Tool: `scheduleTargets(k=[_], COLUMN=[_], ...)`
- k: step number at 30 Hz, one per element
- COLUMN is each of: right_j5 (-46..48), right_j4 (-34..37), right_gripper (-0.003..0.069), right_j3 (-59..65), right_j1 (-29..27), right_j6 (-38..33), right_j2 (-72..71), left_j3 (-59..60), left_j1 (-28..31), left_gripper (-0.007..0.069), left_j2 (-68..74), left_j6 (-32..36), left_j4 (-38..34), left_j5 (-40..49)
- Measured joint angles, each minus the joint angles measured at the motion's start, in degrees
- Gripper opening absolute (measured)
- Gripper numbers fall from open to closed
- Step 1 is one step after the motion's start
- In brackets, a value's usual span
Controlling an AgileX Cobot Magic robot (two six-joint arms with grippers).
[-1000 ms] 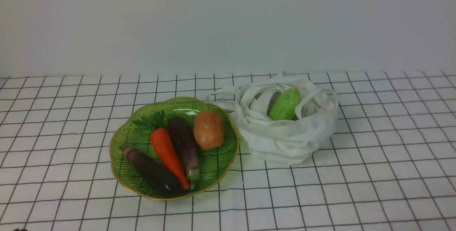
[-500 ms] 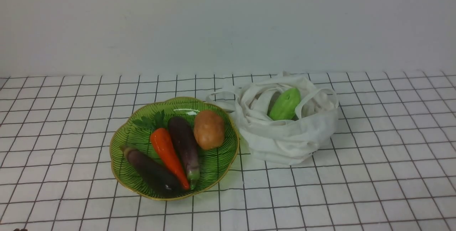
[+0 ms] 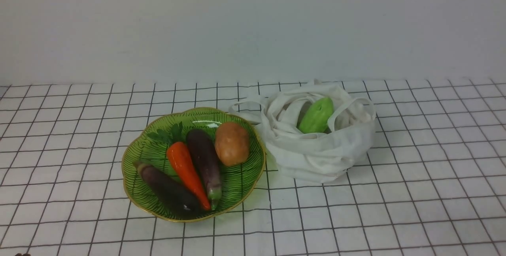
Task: Take vegetables from bag on white checkered tablecloth place on plate.
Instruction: 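Reach into the cloth bag and grasp the green vegetable inside with the right gripper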
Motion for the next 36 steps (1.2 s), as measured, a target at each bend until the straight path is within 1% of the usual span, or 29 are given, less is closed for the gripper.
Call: scheduleTargets(k=[2, 7, 13, 14, 17, 20, 24, 26, 29, 30, 31, 36], right_j5=[-2.73, -6.32, -7.97, -9.21, -8.81, -4.91, 2.84, 9.96, 19.64, 20.21, 24.66, 34.94], right_j4=[6.30, 12.13, 13.88, 13.75, 12.48, 9.35, 4.51, 1.51, -3.62, -3.98, -6.98, -10.09], right_gripper=[-0.0014, -0.0014, -0.0014, -0.0014, -0.0014, -0.0014, -0.0014, -0.0014, -0.0014, -0.0014, -0.0012, -0.0011], right_j3=[0.00, 0.00, 0.00, 0.00, -1.03, -7.08, -16.03, -21.63, -29.06, -29.56, -34.26, -47.78], right_j1=[0.00, -0.01, -0.01, -0.01, -0.01, -0.01, -0.01, -0.06, -0.11, -0.11, -0.11, 0.33], right_j6=[0.00, -4.78, -5.75, -7.02, -10.06, -15.69, -23.80, -27.12, -29.54, -29.65, -30.91, -32.09], right_j2=[0.00, 0.00, 0.00, 0.00, 0.00, 0.92, 9.23, 18.01, 32.25, 33.24, 41.95, 61.40], left_j3=[0.00, 0.00, 0.00, 0.00, 0.00, 0.00, 0.00, 0.00, 0.00, 0.00, 0.00, 0.00], left_j1=[0.00, 0.00, 0.00, 0.00, 0.00, 0.00, 0.00, 0.00, 0.00, 0.00, 0.00, 0.00], left_gripper=[-0.0008, -0.0008, -0.0008, -0.0008, -0.0008, -0.0008, -0.0008, -0.0008, -0.0008, -0.0008, -0.0008, -0.0008], left_j2=[0.00, 0.00, 0.00, 0.00, 0.00, 0.00, 0.00, 0.00, 0.00, 0.00, 0.00, 0.00], left_j6=[0.00, 0.00, 0.00, 0.00, 0.00, 0.00, 0.00, 0.00, 0.00, 0.00, 0.00, 0.00], left_j4=[0.00, 0.00, 0.00, 0.00, 0.00, 0.00, 0.00, 0.00, 0.00, 0.00, 0.00, 0.00], left_j5=[0.00, 0.00, 0.00, 0.00, 0.00, 0.00, 0.00, 0.00, 0.00, 0.00, 0.00, 0.00])
